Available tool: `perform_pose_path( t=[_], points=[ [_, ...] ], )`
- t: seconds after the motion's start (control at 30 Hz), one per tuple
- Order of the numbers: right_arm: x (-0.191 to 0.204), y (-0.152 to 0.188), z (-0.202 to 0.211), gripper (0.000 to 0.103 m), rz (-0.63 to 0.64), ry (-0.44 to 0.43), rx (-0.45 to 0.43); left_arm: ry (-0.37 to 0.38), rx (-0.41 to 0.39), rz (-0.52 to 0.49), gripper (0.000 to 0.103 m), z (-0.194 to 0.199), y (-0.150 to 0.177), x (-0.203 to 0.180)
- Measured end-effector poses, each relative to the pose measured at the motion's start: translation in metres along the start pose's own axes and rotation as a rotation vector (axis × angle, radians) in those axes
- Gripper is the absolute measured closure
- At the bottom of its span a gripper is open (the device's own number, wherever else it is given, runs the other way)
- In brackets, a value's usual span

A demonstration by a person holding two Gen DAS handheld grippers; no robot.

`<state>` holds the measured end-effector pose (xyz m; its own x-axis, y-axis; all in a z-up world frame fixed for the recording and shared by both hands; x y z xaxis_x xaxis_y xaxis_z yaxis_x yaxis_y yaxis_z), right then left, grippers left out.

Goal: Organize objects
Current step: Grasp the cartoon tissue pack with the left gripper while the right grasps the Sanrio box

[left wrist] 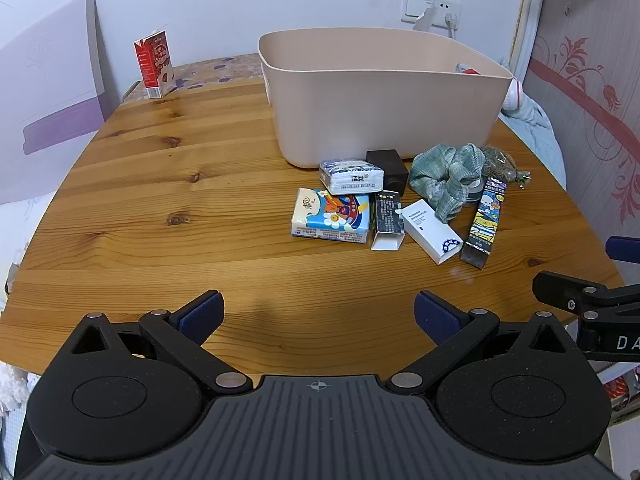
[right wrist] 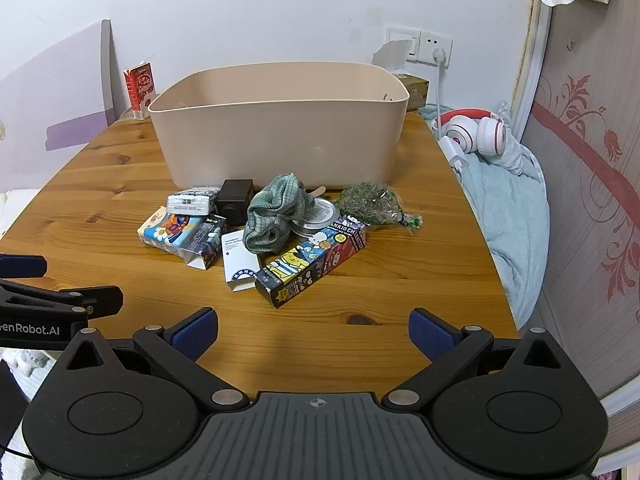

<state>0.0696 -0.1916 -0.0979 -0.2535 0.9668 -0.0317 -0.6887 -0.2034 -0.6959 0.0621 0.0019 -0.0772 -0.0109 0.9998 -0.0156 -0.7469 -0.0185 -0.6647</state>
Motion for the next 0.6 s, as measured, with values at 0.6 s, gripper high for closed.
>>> perform_pose_path(
  t=[0.6],
  points=[
    [0.0024, -0.0050, -0.0025, 0.000, 0.007, 0.001, 0.001, 0.015, 0.005, 0.010, 0.000, -0.0085, -0.0052, 0.0065]
  ],
)
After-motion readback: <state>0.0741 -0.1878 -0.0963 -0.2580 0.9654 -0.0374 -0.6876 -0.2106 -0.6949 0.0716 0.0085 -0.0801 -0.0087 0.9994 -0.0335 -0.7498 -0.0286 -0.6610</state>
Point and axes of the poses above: each gripper's, at about its wrist camera, not at the fingertips, and z roughly against the way its jaws point, x to its left, y to its underside, the point moved 8 cm from there along -z, roughly the way its jaws point, and after that the axes turned 3 degrees about z, right-handed, at the moved point
